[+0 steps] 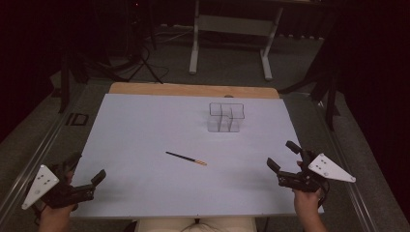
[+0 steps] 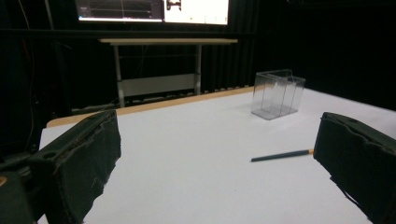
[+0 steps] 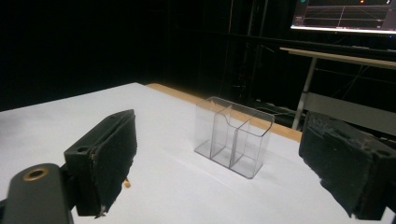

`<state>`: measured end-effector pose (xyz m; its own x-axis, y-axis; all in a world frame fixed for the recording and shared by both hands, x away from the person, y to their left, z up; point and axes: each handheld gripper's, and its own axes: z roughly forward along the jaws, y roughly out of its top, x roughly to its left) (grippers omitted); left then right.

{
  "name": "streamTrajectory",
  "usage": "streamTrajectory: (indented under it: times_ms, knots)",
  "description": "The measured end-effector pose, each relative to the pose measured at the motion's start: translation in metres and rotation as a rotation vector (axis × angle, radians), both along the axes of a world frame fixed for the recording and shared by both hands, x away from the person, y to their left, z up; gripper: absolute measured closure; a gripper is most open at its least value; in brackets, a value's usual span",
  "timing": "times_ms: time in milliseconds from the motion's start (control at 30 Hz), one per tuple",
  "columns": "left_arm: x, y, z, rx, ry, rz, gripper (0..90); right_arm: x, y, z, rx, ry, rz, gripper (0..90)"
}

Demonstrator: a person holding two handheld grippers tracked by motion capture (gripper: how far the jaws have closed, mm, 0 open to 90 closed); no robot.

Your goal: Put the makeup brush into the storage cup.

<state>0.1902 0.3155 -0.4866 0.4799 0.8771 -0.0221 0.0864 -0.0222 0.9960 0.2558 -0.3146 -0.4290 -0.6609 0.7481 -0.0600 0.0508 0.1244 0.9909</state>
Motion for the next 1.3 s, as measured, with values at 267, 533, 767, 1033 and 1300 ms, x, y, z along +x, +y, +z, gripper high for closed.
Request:
streamTrajectory:
  times_ms: [267, 533, 767, 1033, 1300]
  knots:
    - [0.002, -0.003, -0.001, -0.007, 0.007, -0.013, 5.1, 0.001, -0.002, -0.001, -0.003, 0.010, -0.004, 11.5]
    - [0.002, -0.005, 0.003, -0.038, 0.010, -0.032, 4.2, 0.002, -0.004, -0.004, -0.006, 0.018, 0.004, 11.5]
    - [0.003, -0.009, 0.012, -0.017, 0.045, -0.032, 2.7, 0.001, -0.005, -0.003, 0.000, 0.022, 0.000, 11.5]
    - [0.011, -0.010, 0.024, -0.006, 0.117, -0.039, 2.6, -0.002, -0.002, -0.002, -0.018, 0.016, -0.005, 11.5]
    - [0.017, -0.008, 0.037, -0.028, 0.135, -0.122, 2.4, -0.003, 0.001, -0.002, -0.031, 0.017, -0.003, 11.5]
